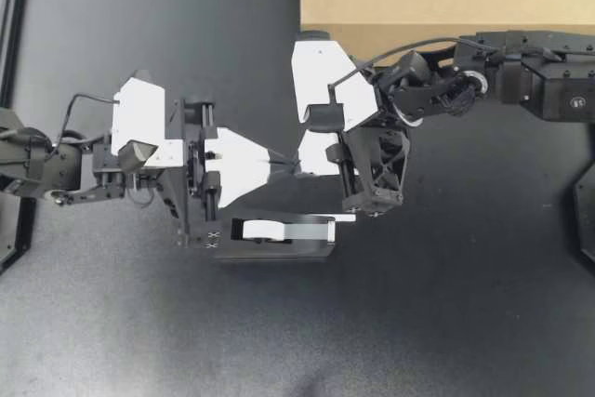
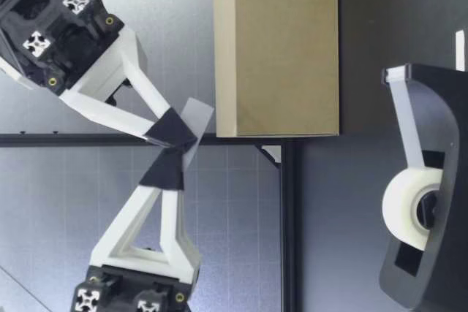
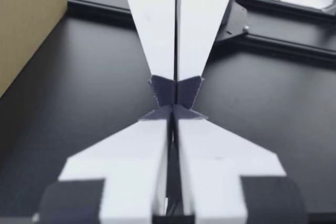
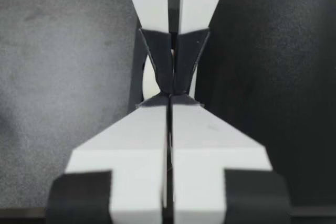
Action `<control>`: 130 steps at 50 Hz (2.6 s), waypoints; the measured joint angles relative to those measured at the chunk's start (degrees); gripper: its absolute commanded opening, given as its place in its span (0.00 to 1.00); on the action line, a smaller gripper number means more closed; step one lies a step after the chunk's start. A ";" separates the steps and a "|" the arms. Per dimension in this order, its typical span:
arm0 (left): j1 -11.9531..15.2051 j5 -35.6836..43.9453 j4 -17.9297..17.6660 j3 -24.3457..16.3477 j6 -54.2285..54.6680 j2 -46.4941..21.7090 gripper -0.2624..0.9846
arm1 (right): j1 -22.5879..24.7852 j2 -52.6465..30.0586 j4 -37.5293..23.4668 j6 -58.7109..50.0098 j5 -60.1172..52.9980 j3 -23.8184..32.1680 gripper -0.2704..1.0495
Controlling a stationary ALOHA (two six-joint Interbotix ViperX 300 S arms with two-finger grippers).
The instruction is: Cut a small piece of tape from the tape dispenser then place it on the cardboard box's edge.
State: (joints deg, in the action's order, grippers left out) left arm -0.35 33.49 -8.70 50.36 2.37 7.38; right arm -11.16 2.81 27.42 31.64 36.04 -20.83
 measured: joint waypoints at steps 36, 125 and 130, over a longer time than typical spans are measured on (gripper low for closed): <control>0.00 0.97 -0.79 0.09 0.35 -0.44 0.14 | -3.43 3.08 -1.23 0.09 -6.42 -6.94 0.56; 19.86 11.87 -16.17 -9.76 35.68 -20.74 0.14 | -15.03 -5.71 -1.41 0.62 -49.48 -16.70 0.08; 19.86 11.87 -16.52 -9.40 35.60 -20.74 0.14 | -15.03 -6.59 -1.49 0.70 -49.13 -15.82 0.08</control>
State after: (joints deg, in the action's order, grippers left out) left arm 19.51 45.35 -25.22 40.96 37.97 -13.36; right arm -26.19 -3.78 25.93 32.34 -13.10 -36.65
